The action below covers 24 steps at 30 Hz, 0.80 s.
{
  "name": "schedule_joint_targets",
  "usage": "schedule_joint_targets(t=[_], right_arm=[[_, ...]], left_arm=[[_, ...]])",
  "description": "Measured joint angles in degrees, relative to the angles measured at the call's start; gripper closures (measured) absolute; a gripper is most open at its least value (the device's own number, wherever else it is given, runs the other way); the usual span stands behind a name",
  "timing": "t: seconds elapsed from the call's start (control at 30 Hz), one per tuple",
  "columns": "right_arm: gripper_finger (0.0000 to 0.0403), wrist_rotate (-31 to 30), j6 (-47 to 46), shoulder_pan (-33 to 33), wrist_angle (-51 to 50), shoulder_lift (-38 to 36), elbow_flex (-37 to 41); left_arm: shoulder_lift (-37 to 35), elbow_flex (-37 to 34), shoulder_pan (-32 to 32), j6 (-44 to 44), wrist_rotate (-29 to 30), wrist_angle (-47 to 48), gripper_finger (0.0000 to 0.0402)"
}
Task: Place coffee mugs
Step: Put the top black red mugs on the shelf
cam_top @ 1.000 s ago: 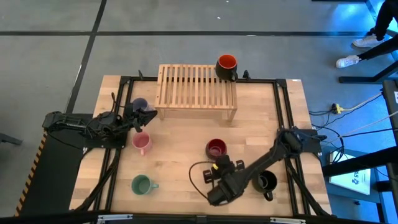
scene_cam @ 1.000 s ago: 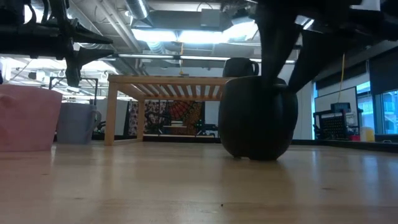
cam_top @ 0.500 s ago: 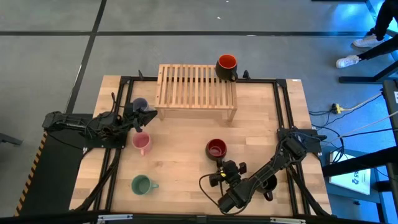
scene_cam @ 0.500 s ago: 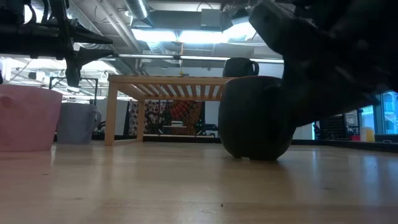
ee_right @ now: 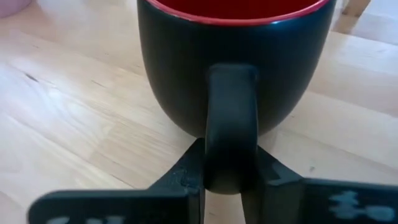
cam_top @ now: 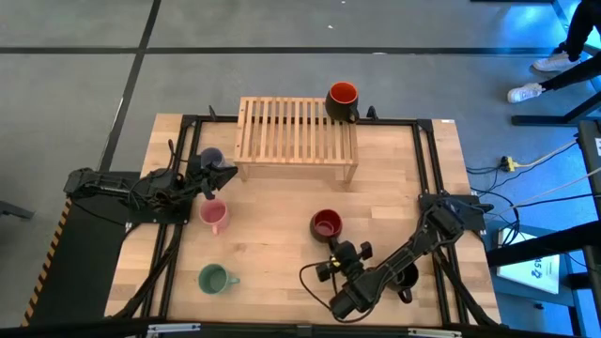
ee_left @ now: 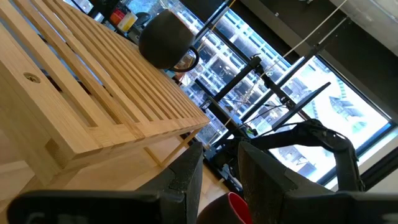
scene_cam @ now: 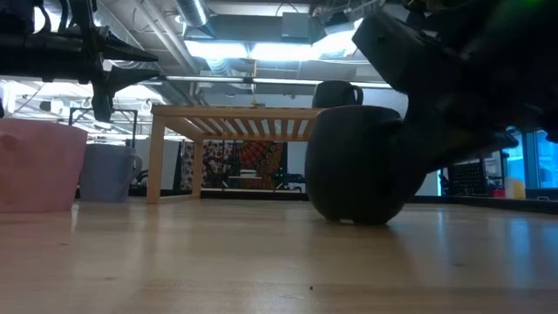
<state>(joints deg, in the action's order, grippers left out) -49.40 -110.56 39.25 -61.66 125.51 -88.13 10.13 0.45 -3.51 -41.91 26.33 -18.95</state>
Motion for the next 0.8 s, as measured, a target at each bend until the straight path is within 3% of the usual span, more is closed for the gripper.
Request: schedule_joint_targets(t=[0.17,0.43,0.8], right_arm=[[0.0361,0.15,3.17,-1.28,-6.74,-2.07,-5.49],[0.0361,-2.89,17.63,-7.29,-15.15,-3.52,-21.32],[0.0361,-11.69,44.77,-20.09,-13.64,-3.54,-38.12]], left_arm=[[0.0,0.0,0.0,0.69,0.0,0.01,0.0304],[0.0,0.0,0.0,1.81,0.0,0.03,0.0304],[-0.02,0.0,0.0,1.6,-0.26,0.03,0.0305]])
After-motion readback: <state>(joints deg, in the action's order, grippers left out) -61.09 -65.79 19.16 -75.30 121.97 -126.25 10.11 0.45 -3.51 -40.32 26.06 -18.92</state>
